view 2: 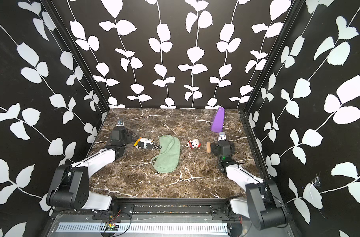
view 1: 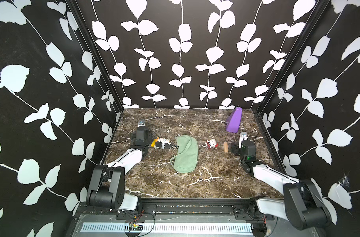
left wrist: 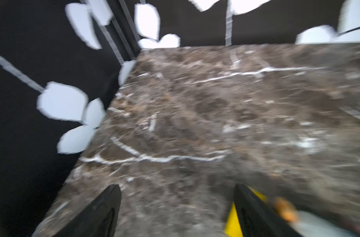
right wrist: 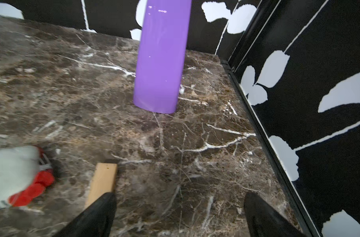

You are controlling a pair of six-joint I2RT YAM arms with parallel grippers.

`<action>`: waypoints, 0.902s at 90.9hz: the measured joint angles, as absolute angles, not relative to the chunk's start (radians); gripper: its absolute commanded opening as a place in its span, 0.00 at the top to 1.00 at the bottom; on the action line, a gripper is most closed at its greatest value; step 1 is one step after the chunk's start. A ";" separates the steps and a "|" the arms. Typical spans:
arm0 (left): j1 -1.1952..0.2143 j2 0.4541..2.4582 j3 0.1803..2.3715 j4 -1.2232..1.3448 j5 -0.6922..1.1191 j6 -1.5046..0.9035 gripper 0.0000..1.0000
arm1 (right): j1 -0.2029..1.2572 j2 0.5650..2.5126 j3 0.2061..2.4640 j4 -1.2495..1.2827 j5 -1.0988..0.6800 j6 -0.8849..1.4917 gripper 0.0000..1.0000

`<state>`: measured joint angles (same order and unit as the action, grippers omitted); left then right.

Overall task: Remove the decoration from the bag
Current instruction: Reset both arms

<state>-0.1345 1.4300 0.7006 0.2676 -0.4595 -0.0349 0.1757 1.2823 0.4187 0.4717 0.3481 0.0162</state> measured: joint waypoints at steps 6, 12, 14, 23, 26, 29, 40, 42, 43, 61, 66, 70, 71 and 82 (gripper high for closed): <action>-0.094 1.438 0.665 0.294 -0.456 -0.030 0.08 | 0.144 1.330 0.399 0.534 0.342 0.007 0.02; -0.061 1.457 0.645 0.328 -0.439 -0.029 0.08 | 0.122 1.367 0.395 0.575 0.338 -0.005 0.01; -0.052 1.463 0.639 0.340 -0.430 -0.029 0.08 | 0.117 1.377 0.395 0.589 0.336 -0.005 0.01; -0.028 1.485 0.593 0.424 -0.377 -0.019 0.07 | 0.082 1.416 0.396 0.663 0.302 -0.001 0.01; -0.028 1.489 0.575 0.450 -0.354 -0.014 0.07 | 0.069 1.430 0.396 0.683 0.292 0.001 0.01; -0.028 1.493 0.559 0.471 -0.339 -0.010 0.06 | 0.061 1.443 0.396 0.694 0.281 0.002 0.01; -0.030 1.494 0.483 0.587 -0.287 0.002 0.05 | 0.046 1.501 0.397 0.757 0.242 0.004 0.01; -0.030 1.494 0.469 0.607 -0.279 0.004 0.05 | 0.046 1.513 0.397 0.773 0.234 0.004 0.01; -0.030 1.494 0.461 0.617 -0.275 0.004 0.05 | 0.046 1.518 0.396 0.779 0.231 0.004 0.02; -0.030 1.515 0.342 0.852 -0.218 0.025 0.04 | 0.046 1.534 0.392 0.819 0.212 0.008 0.01; -0.030 1.550 0.341 0.901 -0.202 0.031 0.03 | 0.046 1.534 0.392 0.823 0.208 0.008 0.01; -0.030 1.561 0.342 0.908 -0.194 0.035 0.02 | 0.046 1.534 0.392 0.827 0.207 0.008 0.01; -0.030 1.562 0.342 0.910 -0.193 0.036 0.02 | 0.046 1.534 0.392 0.827 0.207 0.008 0.01; -0.030 1.566 0.342 0.949 -0.180 0.045 0.02 | 0.046 1.534 0.392 0.829 0.204 0.008 0.02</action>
<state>-0.0299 1.5661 0.3420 0.9489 -0.1802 0.0448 0.0456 1.5341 0.3920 0.8291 0.2043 0.0082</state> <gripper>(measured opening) 0.984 0.985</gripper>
